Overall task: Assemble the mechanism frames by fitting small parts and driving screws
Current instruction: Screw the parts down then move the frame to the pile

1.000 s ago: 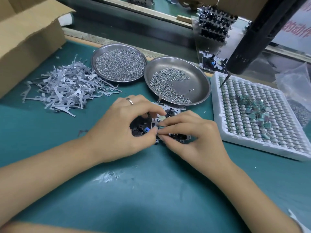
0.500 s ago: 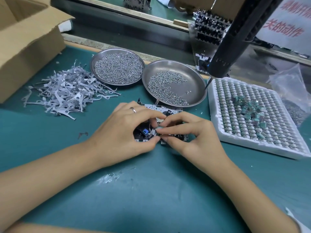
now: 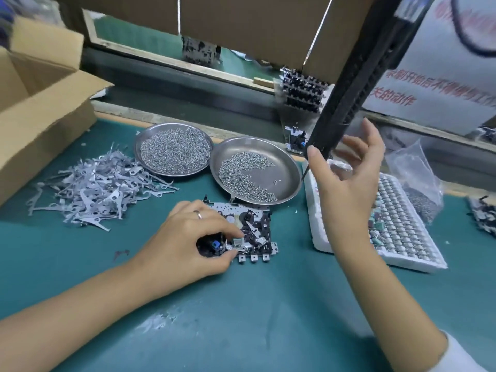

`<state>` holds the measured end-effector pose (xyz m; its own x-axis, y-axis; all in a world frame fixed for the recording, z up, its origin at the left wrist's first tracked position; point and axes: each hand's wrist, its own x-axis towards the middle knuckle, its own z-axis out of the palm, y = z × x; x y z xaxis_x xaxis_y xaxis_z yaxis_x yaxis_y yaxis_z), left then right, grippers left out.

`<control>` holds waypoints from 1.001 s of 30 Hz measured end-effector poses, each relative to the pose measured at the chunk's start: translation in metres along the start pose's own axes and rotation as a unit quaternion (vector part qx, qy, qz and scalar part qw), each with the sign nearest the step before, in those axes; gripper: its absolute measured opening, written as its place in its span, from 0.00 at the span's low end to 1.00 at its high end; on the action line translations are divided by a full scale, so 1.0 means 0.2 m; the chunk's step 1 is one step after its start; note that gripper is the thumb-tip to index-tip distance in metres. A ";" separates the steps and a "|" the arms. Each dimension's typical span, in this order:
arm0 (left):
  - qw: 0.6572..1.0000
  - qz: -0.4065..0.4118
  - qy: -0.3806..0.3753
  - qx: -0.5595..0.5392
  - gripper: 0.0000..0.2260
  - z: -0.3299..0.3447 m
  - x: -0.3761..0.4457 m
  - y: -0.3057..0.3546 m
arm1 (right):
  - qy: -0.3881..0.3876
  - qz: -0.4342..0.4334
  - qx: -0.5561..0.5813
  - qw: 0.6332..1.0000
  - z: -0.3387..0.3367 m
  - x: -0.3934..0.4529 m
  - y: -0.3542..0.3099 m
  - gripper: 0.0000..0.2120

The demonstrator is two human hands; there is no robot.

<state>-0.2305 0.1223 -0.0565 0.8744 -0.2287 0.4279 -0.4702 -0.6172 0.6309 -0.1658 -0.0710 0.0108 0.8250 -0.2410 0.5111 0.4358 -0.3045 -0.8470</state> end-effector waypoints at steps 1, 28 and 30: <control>1.000 -0.001 -0.001 -0.007 0.12 0.00 0.00 -0.01 | -0.009 -0.001 0.011 1.000 0.01 0.04 -0.02 0.32; 1.000 0.010 0.009 -0.011 0.08 -0.01 0.01 -0.01 | -0.085 -0.036 0.340 0.936 0.23 -0.19 -0.18 0.11; 1.000 0.019 0.012 -0.014 0.08 -0.01 0.02 0.00 | -0.092 -0.025 0.345 0.934 0.24 -0.21 -0.18 0.11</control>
<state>-0.2275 0.1233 -0.0547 0.8528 -0.2339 0.4670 -0.5069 -0.5863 0.6319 -0.1992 -0.0051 0.0124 0.8176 -0.0608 0.5726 0.5513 0.3700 -0.7478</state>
